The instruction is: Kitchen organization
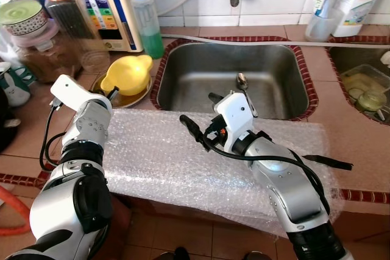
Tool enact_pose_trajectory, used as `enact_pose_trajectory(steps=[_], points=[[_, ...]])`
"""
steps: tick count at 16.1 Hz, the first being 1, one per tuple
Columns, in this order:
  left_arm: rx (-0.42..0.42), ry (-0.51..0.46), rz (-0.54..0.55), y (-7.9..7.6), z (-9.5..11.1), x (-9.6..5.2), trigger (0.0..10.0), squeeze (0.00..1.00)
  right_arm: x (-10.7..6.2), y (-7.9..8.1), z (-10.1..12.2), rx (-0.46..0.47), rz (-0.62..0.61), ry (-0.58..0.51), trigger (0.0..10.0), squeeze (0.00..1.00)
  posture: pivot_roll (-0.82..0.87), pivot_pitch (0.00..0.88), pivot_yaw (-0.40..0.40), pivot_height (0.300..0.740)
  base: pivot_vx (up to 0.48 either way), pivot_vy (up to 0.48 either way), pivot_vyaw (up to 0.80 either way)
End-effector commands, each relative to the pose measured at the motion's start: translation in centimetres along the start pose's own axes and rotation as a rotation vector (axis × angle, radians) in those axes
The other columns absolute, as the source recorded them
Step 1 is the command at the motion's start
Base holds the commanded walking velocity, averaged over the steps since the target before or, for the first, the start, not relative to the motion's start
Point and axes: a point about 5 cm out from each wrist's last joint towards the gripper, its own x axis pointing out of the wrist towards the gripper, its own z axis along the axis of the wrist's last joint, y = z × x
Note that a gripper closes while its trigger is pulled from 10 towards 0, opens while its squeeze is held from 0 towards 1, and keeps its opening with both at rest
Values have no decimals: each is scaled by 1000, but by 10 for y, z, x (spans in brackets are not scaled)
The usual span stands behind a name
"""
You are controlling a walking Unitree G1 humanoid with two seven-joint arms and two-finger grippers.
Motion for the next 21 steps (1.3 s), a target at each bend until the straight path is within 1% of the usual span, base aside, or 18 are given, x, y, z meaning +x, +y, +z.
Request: enact_pose_trajectory(steps=[1,2,3,5,8,9,10,12,15,18,21], points=[[-37,-91,-20,-2,21,-1,8353,953,5,5,5,-2,31,-23,10000,847,-258,122,121,740,0,0,0],[-84,-135,-80,-14,30,-3,10000,1000,5,5,5,-3,31,-24,10000,843,-258,120,124,740,0,0,0],[-105,-145,-102,-19,33,-4,10000,1000,5,4,5,-4,30,-25,10000,843,-260,120,126,740,0,0,0],[-107,-148,-123,-30,37,-5,10000,1000,6,5,4,-4,29,-26,10000,843,-264,117,128,740,0,0,0],[-99,-130,-120,-33,35,-6,10000,1000,6,5,5,-5,27,-29,10000,843,-265,115,129,740,0,0,0],[-69,-83,-125,-38,28,-6,10000,1000,6,5,5,-6,26,-32,10000,847,-265,115,129,740,0,0,0],[-62,-70,-130,-40,26,-6,10000,1000,7,5,5,-6,26,-33,10000,847,-261,112,131,740,0,0,0],[-83,-54,-140,-46,24,-6,10000,1000,7,6,5,-8,30,-35,10000,843,-259,113,132,740,0,0,0],[-85,-41,-144,-53,21,-7,10000,1000,8,7,5,-6,37,-35,10000,847,-258,113,131,740,0,0,0],[-76,-17,-145,-56,14,-7,10000,1000,8,8,5,-7,40,-36,10000,847,-264,113,133,740,0,0,0],[-51,10,-130,-52,4,-6,10000,1000,7,9,5,-8,38,-35,10000,843,-268,115,137,740,0,0,0]])
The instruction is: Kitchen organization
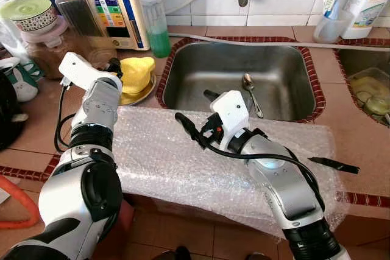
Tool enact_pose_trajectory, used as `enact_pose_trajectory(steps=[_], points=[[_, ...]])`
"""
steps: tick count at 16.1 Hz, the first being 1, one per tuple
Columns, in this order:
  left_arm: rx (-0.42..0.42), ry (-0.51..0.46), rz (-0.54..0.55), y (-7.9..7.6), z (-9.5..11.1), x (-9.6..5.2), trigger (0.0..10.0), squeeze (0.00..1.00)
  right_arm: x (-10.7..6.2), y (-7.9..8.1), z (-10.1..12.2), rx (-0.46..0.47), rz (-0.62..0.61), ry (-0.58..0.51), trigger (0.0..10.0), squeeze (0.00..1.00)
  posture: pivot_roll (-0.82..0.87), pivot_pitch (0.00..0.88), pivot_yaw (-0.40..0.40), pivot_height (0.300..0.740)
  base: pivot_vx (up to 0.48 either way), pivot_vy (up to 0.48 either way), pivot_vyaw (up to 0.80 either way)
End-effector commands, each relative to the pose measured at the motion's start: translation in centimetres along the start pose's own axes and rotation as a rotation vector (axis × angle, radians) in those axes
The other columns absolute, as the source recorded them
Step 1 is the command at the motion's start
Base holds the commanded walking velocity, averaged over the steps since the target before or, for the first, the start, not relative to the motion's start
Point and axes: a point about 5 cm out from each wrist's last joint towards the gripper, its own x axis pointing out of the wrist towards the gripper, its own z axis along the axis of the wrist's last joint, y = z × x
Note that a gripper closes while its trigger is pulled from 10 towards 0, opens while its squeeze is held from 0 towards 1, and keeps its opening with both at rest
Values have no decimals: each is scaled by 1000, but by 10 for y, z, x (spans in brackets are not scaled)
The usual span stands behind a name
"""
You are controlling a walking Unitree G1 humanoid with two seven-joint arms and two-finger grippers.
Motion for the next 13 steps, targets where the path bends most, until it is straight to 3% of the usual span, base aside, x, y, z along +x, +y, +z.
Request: enact_pose_trajectory(steps=[1,4,10,13], points=[[22,11,22,1,-3,1,10000,1000,2,6,2,-3,17,-10,10000,843,-270,117,139,740,0,0,0],[32,14,35,3,-4,1,10000,1000,2,6,2,-2,15,-10,10000,847,-272,120,138,740,0,0,0],[105,-87,-49,-10,22,-1,10000,1000,3,4,2,-4,14,-10,10000,843,-264,118,134,740,0,0,0],[111,-78,1,4,21,-1,10000,1000,3,4,2,-4,14,-13,10000,847,-260,116,135,740,0,0,0]])
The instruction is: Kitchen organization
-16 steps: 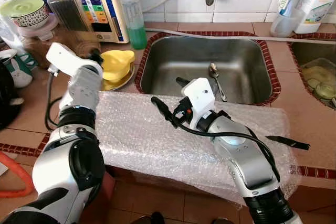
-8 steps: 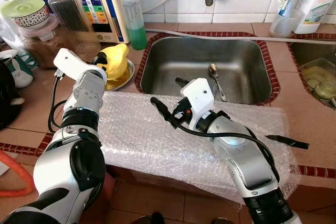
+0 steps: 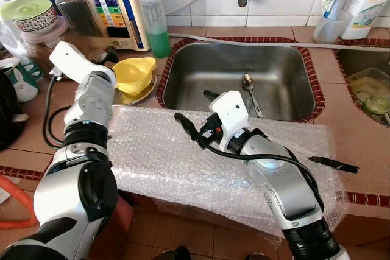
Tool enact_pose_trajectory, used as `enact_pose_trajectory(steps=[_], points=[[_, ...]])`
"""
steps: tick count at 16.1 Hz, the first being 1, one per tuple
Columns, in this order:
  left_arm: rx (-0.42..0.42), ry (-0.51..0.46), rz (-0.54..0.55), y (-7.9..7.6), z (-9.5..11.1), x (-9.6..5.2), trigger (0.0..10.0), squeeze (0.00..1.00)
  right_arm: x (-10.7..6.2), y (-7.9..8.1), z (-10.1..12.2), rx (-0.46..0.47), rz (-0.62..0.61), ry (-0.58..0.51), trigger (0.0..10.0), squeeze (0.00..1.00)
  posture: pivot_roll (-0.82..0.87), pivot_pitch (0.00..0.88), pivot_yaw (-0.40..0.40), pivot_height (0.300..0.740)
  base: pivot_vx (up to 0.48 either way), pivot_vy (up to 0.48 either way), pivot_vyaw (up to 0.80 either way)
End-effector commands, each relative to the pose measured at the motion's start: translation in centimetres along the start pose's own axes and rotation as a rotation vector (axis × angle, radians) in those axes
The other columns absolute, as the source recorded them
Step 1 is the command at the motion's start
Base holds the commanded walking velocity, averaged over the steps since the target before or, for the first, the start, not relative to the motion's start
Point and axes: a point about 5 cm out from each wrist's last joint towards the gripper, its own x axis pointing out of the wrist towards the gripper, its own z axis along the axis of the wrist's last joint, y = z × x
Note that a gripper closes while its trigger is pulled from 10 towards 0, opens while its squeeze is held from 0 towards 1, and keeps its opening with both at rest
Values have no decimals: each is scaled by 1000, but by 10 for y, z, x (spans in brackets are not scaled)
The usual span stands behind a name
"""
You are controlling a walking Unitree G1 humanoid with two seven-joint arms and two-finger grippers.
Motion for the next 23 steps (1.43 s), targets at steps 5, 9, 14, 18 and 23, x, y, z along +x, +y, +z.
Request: enact_pose_trajectory(steps=[5,9,14,18,23], points=[[29,48,70,19,-8,0,10000,1000,4,4,3,1,17,-15,10000,847,-261,114,135,740,0,0,0],[51,130,75,26,-26,-1,10000,0,4,4,3,1,16,-16,10000,843,-263,114,136,740,0,0,0],[36,190,59,22,-38,-3,9020,0,4,4,3,0,16,-16,10000,843,-264,116,136,740,0,0,0],[30,212,35,15,-40,-3,10000,0,4,5,3,2,19,-17,10000,847,-267,114,139,740,0,0,0],[106,164,16,12,-32,-2,10000,0,3,5,3,3,16,-18,10000,843,-265,115,140,740,0,0,0]])
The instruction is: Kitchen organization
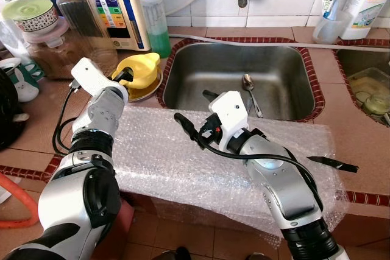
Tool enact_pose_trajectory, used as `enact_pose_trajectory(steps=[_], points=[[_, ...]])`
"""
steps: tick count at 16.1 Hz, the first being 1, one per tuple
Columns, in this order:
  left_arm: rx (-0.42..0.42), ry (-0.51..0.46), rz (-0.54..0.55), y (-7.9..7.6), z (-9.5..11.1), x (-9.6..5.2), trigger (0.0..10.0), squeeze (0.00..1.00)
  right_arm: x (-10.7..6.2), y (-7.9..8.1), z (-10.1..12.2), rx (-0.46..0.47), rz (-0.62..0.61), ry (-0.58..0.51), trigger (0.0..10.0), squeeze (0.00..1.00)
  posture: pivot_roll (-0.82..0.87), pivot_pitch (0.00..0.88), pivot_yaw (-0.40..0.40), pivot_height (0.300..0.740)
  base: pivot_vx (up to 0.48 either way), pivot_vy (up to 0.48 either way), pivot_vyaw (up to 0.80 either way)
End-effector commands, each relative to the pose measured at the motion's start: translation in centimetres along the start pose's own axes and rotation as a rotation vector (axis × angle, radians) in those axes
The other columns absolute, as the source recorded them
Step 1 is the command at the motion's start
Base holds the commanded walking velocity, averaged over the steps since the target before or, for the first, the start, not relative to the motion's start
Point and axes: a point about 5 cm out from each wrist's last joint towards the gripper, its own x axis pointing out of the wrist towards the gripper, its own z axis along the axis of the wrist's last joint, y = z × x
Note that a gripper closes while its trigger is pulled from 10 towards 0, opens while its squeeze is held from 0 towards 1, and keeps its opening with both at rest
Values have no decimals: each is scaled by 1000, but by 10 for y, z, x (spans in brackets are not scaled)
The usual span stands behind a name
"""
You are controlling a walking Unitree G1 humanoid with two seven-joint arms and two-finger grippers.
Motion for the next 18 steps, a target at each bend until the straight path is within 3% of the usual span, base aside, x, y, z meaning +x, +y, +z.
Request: enact_pose_trajectory(steps=[1,15,17,18], points=[[19,-12,27,7,3,0,10000,0,2,4,4,0,14,-17,10000,839,-266,116,140,740,0,0,0],[164,-65,152,48,22,-5,10000,0,3,2,5,-3,12,-18,10000,843,-254,121,134,740,0,0,0],[162,-85,156,49,27,-8,10000,0,3,2,4,-4,12,-17,10000,847,-253,121,132,740,0,0,0],[151,-98,138,41,30,-8,10000,0,3,2,4,-3,14,-17,10000,843,-250,120,127,740,0,0,0]])
